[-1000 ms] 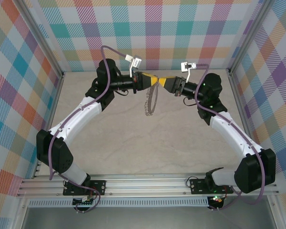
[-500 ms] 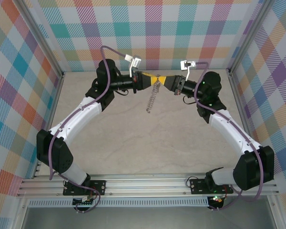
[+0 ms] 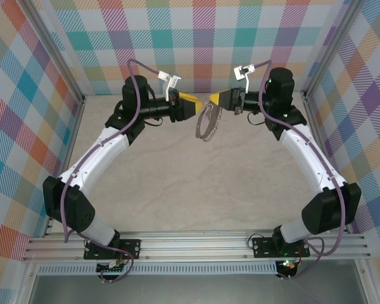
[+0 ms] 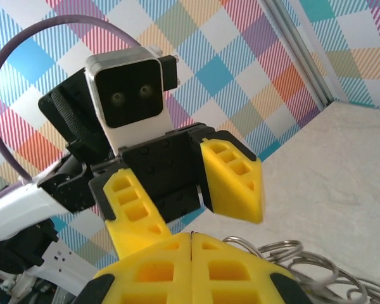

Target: Put the keys on the keyring

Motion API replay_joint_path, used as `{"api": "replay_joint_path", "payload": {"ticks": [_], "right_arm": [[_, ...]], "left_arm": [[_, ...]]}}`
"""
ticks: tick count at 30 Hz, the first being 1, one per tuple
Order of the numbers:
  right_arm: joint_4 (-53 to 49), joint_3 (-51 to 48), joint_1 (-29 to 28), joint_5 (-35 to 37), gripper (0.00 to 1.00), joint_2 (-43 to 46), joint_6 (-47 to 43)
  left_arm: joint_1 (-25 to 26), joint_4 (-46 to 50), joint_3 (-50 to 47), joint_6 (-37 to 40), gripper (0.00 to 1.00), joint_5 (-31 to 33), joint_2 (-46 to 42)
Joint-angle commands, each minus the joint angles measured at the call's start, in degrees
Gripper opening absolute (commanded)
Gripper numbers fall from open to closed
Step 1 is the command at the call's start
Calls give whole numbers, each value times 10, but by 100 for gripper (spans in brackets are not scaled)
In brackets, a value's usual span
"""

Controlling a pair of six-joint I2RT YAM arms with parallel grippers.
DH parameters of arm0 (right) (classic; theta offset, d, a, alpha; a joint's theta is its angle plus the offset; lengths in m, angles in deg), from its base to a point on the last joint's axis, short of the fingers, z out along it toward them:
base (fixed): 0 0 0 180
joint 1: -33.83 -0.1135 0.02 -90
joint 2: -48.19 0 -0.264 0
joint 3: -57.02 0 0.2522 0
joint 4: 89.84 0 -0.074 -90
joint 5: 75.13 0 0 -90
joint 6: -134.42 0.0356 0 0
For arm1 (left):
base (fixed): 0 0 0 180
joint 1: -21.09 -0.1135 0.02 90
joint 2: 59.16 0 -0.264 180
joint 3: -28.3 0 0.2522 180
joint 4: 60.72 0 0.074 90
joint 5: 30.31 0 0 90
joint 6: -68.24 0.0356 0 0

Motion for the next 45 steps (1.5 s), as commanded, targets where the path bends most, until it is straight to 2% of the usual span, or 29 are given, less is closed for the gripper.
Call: {"api": "replay_joint_path", "payload": {"ticks": [1,6,9,13,24,45], "right_arm": [[-107,53,7,-79,0,-23,-92],[-181,99,11,-129,0,-64,-148],[-208,115,11,-158,0,-87,-162],[-202,105,11,-164,0,-98,-159],[-171,76,10,-161,0,-102,-144],[-151,69,10,-158,0,-108,-131]], "left_arm": [[-15,78,44,57,55,-29,-7],[-22,149,94,100,55,-63,18],[-23,214,134,126,48,-93,44],[-23,251,167,142,38,-122,74],[-20,248,191,128,37,-148,120],[-2,218,195,108,38,-152,128]]}}
